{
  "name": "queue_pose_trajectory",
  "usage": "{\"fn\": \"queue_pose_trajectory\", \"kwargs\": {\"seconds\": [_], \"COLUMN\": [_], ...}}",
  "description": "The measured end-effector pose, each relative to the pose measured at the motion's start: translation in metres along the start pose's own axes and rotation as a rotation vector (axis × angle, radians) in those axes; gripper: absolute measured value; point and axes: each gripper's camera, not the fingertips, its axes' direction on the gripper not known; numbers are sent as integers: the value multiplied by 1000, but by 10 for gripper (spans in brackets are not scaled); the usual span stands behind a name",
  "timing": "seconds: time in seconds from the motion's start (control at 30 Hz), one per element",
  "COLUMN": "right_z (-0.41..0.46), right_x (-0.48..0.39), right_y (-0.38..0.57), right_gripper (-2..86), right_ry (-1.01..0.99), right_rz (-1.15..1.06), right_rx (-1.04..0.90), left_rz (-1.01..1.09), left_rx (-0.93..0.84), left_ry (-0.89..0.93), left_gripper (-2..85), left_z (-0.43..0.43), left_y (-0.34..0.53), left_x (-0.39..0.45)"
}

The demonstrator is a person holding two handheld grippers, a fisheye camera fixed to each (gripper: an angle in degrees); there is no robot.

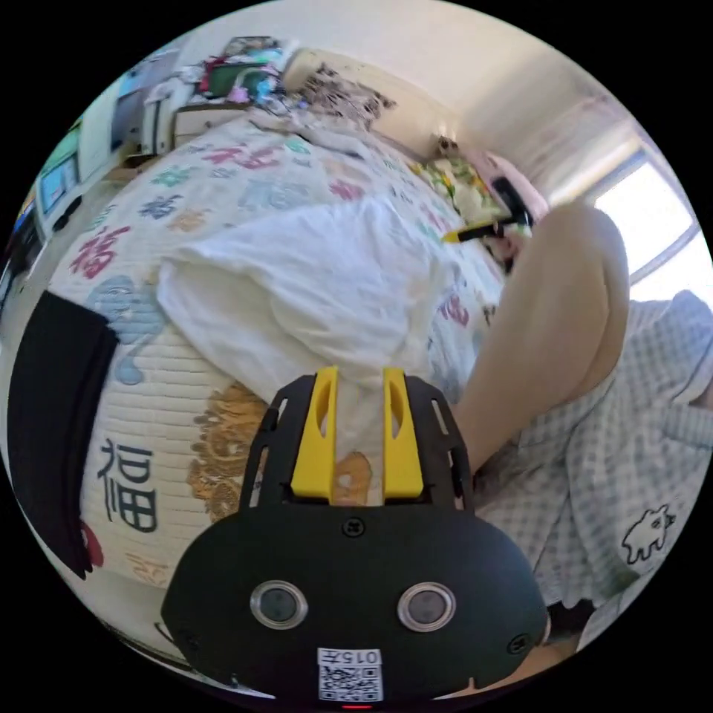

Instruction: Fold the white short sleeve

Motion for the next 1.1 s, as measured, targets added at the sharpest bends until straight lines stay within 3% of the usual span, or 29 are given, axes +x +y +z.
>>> {"fn": "queue_pose_trajectory", "kwargs": {"seconds": [0.07, 0.17, 0.33, 0.4, 0.47, 0.57, 0.83, 1.1], "right_z": [-14, -12, 21, 23, 27, 19, -54, -60], "right_x": [25, 52, 87, 88, 75, 69, 90, 120], "right_y": [-25, -56, -94, -100, -115, -122, -137, -218], "right_gripper": [115, 136, 122, 96, 44, 8, -6, -5], "right_ry": [35, 13, 100, 185, 311, 245, 76, 60], "right_rz": [101, 227, 475, 566, 391, 293, 261, 219], "right_rx": [119, 176, 49, 55, -52, -60, 182, 200], "left_rz": [-196, -335, -519, -556, -535, -497, -423, -416], "left_rx": [196, 321, 212, 145, 121, 110, 240, 289], "left_ry": [-68, -102, -284, -279, -354, -263, -227, -196], "left_gripper": [108, 137, 154, 137, 81, 26, 7, 7], "left_z": [-35, -46, -11, 4, 9, 1, -64, -90], "left_y": [-11, -34, -70, -75, -76, -78, -97, -166], "left_x": [-44, -85, -129, -141, -141, -144, -157, -218]}}
